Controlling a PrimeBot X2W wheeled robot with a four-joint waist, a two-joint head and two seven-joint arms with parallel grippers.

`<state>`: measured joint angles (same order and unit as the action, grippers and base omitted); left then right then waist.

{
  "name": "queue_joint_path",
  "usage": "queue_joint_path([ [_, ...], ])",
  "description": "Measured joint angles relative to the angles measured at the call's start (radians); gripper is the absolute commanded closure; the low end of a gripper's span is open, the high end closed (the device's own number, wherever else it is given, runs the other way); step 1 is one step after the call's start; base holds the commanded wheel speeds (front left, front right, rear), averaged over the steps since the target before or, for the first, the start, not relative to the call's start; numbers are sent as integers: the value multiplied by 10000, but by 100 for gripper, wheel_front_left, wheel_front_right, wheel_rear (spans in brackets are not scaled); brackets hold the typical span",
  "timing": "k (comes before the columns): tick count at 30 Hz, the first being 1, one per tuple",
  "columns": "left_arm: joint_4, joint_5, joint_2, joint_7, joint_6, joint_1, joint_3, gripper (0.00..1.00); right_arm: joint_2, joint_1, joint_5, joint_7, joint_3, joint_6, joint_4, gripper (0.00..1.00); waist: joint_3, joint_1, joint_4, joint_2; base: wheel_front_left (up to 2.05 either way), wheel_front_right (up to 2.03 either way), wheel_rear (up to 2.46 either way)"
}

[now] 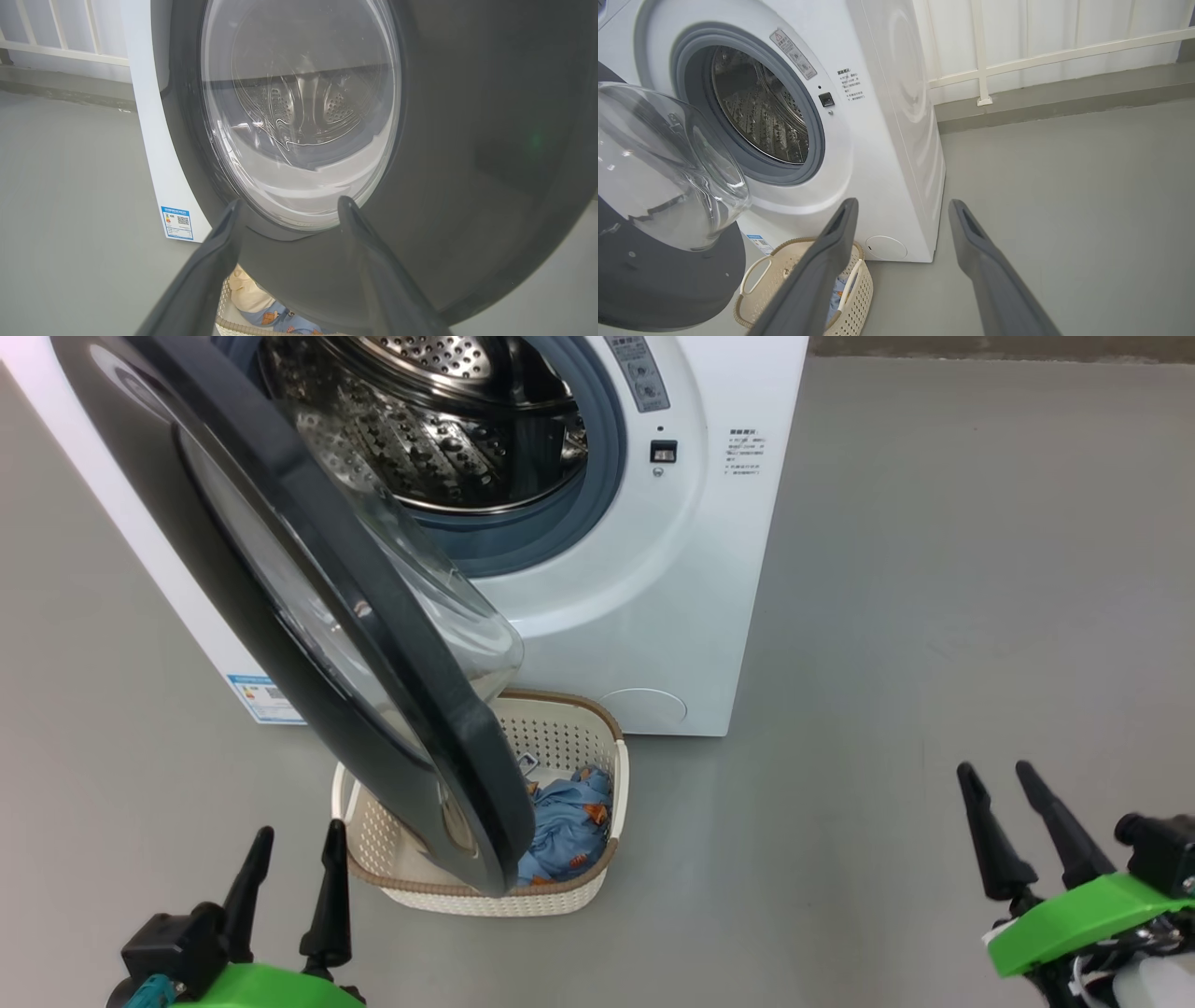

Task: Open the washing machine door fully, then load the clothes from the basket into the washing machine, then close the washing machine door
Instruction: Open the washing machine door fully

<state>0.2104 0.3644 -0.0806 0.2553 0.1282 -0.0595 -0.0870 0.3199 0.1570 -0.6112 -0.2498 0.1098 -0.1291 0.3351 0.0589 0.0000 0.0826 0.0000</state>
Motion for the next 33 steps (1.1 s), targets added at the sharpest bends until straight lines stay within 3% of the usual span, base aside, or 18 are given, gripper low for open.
queue_joint_path([
  [10, 2, 0, 10, 0, 0, 0, -15, 0, -460, -431, 1099, 2, -349, 0, 297, 0, 64, 0, 89, 0, 0, 0, 0],
  [22, 0, 0, 12, 0, 0, -5, -27, 0, -644, -559, 1177, 0, -629, 0, 330, 0, 164, 0, 114, 0, 0, 0, 0],
  [24, 0, 0, 12, 0, 0, -5, -29, 56, -652, -559, 1179, 2, -637, 0, 324, 0, 150, 0, 125, 0, 0, 0, 0],
  [25, 0, 0, 13, 0, 0, -5, -27, 100, -660, -559, 1191, 2, -640, 0, 318, 0, 140, 0, 132, 0, 0, 0, 0],
  [30, -211, 113, 48, 0, 0, -17, 111, 100, -692, -559, 1252, 0, -669, 0, 265, 0, 99, 0, 175, 0, 0, 0, 0],
  [33, -1049, 207, 50, -2, 0, -192, 395, 100, -700, -559, 1256, 0, -734, 0, 251, 0, 121, 0, 222, 0, 0, 0, 0],
])
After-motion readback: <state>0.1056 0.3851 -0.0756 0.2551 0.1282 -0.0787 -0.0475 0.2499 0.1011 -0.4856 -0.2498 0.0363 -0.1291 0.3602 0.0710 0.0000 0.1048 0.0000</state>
